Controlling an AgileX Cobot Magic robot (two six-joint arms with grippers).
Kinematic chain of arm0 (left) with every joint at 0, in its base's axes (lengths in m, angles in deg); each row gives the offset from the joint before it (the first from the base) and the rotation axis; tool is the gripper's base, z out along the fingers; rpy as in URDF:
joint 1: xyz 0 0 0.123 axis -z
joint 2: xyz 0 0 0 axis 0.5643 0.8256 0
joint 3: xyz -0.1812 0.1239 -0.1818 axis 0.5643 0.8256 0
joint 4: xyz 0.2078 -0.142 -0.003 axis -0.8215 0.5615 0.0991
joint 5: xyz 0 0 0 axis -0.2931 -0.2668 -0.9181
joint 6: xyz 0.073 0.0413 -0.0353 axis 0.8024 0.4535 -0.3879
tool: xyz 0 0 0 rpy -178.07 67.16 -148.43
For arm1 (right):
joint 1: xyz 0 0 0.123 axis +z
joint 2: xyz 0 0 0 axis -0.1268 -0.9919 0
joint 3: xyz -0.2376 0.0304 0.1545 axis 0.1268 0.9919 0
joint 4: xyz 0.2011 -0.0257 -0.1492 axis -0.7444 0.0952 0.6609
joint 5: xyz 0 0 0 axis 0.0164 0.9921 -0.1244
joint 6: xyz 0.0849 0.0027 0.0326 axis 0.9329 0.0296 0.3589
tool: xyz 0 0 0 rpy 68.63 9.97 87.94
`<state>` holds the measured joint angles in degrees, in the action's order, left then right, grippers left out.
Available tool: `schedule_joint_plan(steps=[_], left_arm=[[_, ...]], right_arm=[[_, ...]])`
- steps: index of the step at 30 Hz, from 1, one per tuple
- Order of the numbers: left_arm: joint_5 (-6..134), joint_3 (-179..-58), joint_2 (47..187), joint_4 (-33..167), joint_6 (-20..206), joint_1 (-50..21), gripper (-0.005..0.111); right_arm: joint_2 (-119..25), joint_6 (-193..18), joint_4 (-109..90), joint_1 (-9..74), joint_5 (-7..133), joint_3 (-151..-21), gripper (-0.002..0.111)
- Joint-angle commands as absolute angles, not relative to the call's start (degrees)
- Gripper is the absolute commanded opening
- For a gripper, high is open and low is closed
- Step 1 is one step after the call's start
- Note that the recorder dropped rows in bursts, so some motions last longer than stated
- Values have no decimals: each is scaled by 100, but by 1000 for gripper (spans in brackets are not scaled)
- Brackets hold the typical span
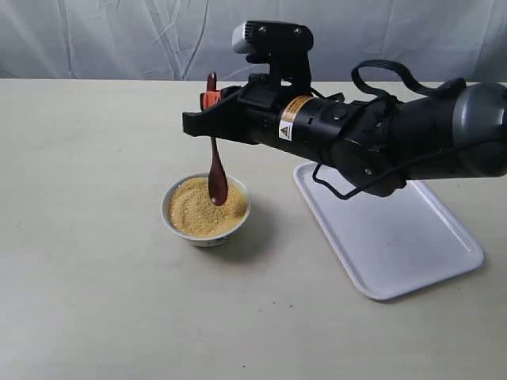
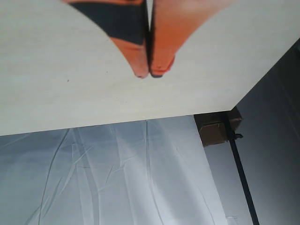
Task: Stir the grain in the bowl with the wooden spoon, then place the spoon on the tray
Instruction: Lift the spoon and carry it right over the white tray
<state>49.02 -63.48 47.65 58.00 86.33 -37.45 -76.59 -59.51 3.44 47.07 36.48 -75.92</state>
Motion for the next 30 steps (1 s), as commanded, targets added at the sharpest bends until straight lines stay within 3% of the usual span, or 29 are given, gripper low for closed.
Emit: schedule_joint_plan(steps=[1, 12, 22, 26, 30], left_arm=[[4933, -6329, 4743, 5808, 8621, -3709, 0], [4933, -6329, 4743, 5808, 8621, -3709, 0], [4933, -6329, 4743, 5808, 8621, -3709, 0], [4933, -6329, 4743, 5808, 8621, -3709, 0], [4933, -6329, 4743, 5808, 8621, -3709, 0]], right_arm=[[-7620, -6002, 400, 4729, 3613, -7590, -1], [-6734, -5615, 155, 4615, 4667, -7590, -1], [-6053, -5429, 133, 3299, 7255, -7740, -1], [-6153, -6398, -448, 2653, 8231, -7997, -1], [-6568, -9087, -2578, 1962, 9376, -8440, -1]])
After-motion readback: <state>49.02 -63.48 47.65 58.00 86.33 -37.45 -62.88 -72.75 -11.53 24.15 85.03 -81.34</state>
